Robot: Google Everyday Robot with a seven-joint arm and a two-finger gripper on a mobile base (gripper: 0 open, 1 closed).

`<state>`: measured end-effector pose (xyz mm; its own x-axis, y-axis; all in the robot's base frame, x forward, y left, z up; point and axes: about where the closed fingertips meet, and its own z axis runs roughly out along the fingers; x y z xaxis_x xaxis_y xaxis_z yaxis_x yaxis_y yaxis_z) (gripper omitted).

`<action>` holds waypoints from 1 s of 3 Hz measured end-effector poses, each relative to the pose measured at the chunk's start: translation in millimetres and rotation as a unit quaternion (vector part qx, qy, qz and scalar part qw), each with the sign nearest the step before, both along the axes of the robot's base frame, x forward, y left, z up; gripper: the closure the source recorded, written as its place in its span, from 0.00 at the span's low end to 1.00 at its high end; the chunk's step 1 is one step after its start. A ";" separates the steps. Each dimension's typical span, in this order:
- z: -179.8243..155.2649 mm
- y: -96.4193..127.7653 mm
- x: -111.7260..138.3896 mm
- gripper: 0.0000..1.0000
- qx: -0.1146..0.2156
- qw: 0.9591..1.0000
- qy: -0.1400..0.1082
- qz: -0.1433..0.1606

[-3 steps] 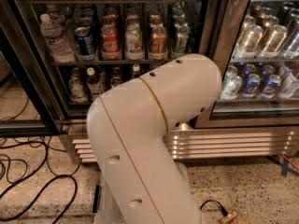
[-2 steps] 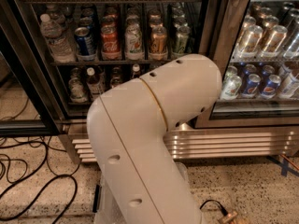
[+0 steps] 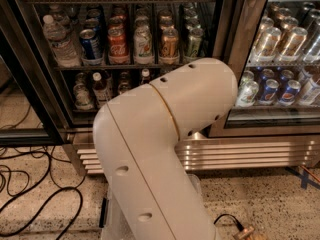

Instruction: Pick blue plastic bottle from bottom shelf of fridge

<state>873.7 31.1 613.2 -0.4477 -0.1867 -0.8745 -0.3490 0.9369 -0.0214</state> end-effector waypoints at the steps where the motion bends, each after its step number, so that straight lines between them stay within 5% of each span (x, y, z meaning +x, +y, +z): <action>1: 4.5 3.5 -7.1 1.00 0.007 1.000 0.004 0.009; 3: 5.3 6.0 -12.1 1.00 0.011 1.000 0.004 0.011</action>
Offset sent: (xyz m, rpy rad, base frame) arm -0.0696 0.0172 0.0320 0.0793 0.0050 0.0719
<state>861.6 37.1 618.5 -0.4508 -0.1770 -0.8749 -0.3702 0.9290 0.0028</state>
